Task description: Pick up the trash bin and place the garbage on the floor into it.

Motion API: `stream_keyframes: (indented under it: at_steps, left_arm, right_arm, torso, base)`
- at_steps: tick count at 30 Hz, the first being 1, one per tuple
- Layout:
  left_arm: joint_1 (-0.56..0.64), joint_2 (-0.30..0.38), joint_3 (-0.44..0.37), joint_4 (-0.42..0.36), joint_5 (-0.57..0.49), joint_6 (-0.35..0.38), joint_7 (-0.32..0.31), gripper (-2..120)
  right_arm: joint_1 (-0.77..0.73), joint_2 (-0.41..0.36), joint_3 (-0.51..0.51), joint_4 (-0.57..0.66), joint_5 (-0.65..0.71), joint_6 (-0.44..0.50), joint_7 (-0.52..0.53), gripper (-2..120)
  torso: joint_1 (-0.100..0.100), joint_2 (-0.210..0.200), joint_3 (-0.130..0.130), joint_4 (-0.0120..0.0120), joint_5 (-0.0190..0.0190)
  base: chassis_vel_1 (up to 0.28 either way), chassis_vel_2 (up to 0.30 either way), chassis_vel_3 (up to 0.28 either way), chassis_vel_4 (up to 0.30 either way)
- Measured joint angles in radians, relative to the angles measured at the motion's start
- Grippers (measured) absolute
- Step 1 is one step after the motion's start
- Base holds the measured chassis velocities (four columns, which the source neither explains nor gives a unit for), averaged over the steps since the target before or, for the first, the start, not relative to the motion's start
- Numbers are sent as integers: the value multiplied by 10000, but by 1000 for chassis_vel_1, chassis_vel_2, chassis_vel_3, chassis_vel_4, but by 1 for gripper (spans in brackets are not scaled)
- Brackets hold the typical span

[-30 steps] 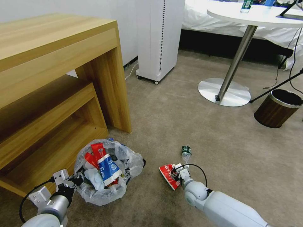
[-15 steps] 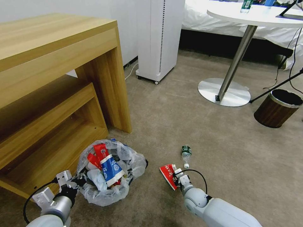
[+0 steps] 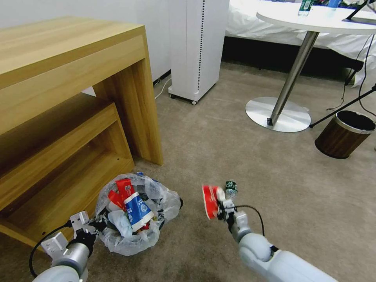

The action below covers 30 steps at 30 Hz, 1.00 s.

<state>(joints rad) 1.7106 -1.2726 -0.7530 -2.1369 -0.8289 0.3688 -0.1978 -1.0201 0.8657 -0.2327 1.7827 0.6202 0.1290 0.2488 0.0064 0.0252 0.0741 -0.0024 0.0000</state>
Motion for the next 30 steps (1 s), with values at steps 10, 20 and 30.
stream_keyframes:
  at_steps: [10,20,30]
  left_arm:
    - [255,-254,-105,-252,178,-31,-2,0]
    - [350,-482,-30,-671,313,56,-49,0]
    - [505,-691,-78,-871,387,68,-52,0]
  right_arm:
    - [621,-928,-79,2685,1075,1768,-2926,0]
    - [2695,-568,-2765,3794,2997,62,-1099,0]
    - [4446,605,-5424,2823,4057,-1262,955,0]
  torso:
    - [0,0,0,3,0]
    - [0,0,1,3,1]
    - [0,0,2,3,-1]
  base:
    - [0,0,0,0]
    - [0,0,0,0]
    - [0,0,0,0]
